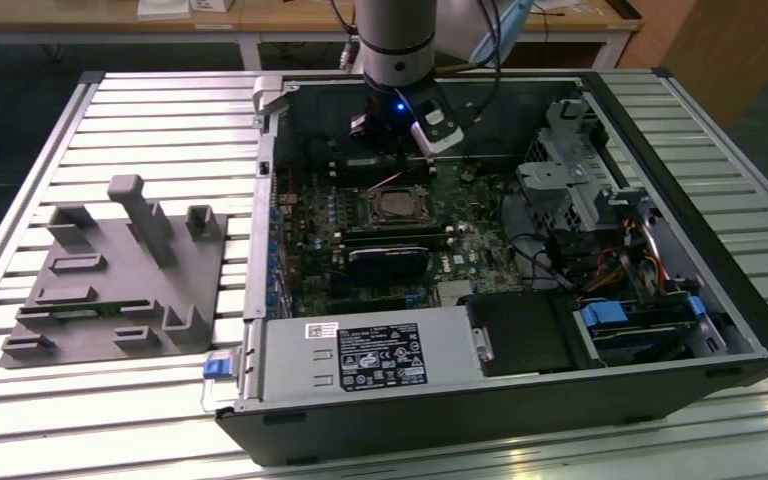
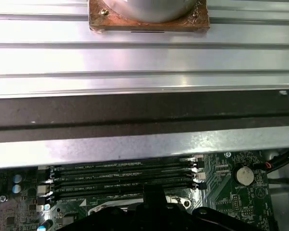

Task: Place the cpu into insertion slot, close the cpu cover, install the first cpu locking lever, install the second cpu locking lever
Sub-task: 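Install the first cpu locking lever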

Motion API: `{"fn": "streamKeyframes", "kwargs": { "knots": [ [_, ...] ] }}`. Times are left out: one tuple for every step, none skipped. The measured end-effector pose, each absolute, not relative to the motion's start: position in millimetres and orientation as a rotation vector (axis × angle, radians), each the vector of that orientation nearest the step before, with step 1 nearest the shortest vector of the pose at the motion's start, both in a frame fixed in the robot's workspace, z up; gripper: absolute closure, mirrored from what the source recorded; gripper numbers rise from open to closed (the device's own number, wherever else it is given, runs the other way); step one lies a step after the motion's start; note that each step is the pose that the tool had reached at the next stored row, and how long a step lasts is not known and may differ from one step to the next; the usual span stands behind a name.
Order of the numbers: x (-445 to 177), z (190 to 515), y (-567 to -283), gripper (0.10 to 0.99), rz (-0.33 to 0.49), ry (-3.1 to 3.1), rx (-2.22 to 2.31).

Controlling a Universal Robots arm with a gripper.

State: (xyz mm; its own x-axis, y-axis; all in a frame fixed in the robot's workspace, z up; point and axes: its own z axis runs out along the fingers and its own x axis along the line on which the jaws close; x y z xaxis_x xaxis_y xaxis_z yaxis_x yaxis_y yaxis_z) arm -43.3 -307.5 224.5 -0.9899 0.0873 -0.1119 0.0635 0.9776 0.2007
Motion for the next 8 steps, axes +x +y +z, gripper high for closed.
{"fn": "streamKeyframes", "kwargs": {
  "knots": [
    [-43.3, 224.3, -307.5, 0.980, 0.299, 3.004, 0.115],
    [-43.3, 223.9, -307.5, 0.980, 0.299, 3.003, 0.115],
    [-43.3, 223.5, -307.5, 0.980, 0.299, 3.001, 0.114],
    [-43.3, 223.1, -307.5, 0.980, 0.299, 2.999, 0.114],
    [-43.3, 222.6, -307.5, 0.980, 0.299, 2.998, 0.114],
    [-43.3, 222.1, -307.5, 0.980, 0.299, 2.996, 0.113],
    [-43.3, 221.7, -307.5, 0.980, 0.299, 2.994, 0.113],
    [-43.3, 221.3, -307.5, 0.980, 0.299, 2.992, 0.113]
  ]
}}
